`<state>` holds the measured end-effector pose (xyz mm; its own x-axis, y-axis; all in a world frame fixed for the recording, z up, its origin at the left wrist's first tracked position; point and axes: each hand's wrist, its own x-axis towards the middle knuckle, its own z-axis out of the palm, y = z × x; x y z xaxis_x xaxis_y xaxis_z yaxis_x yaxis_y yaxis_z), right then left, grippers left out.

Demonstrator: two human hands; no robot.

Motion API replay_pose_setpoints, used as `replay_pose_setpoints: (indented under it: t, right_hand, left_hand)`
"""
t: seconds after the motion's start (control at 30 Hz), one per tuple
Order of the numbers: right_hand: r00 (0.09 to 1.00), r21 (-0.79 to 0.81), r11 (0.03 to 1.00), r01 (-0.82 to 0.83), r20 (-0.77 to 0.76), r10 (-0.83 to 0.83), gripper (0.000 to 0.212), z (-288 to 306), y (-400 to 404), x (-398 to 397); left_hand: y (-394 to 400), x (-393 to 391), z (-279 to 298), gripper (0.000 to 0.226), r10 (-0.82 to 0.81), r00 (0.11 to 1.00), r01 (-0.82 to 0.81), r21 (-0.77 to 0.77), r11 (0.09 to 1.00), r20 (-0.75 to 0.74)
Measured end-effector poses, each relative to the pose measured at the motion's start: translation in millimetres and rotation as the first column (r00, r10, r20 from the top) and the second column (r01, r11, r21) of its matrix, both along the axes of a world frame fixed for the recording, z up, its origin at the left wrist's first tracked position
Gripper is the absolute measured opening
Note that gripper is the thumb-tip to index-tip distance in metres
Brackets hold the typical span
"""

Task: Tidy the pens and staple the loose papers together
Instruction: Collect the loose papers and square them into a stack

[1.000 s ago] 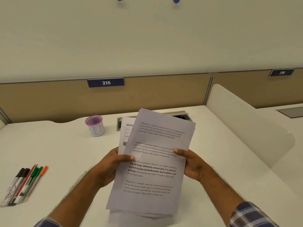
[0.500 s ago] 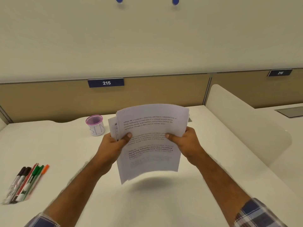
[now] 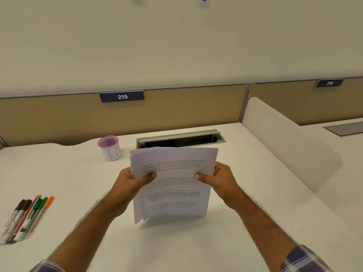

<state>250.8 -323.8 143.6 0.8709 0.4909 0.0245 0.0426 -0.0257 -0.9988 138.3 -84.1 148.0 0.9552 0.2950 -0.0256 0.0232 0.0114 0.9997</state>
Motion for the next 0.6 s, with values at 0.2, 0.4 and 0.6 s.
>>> replay_pose_setpoints:
  t: [0.2,0.4,0.6]
  right_hand:
    - [0.997,0.072,0.996,0.058,0.046,-0.061,0.017,3,2,0]
    - [0.999,-0.012,1.0,0.004,-0.038,-0.004,0.024,-22,2,-6]
    - [0.998,-0.013,1.0,0.019,-0.067,-0.02,0.02,-35,2,-9]
  left_hand:
    - [-4,-1,2,0.041,0.013,0.999,-0.012,-0.018,1.0,0.052]
    - [-8,-7,-21,0.056,0.026,1.0,-0.027,-0.067,0.997,-0.011]
    - [-17,-10,-35,0.045,0.109,0.994,-0.112,-0.097,0.989,-0.027]
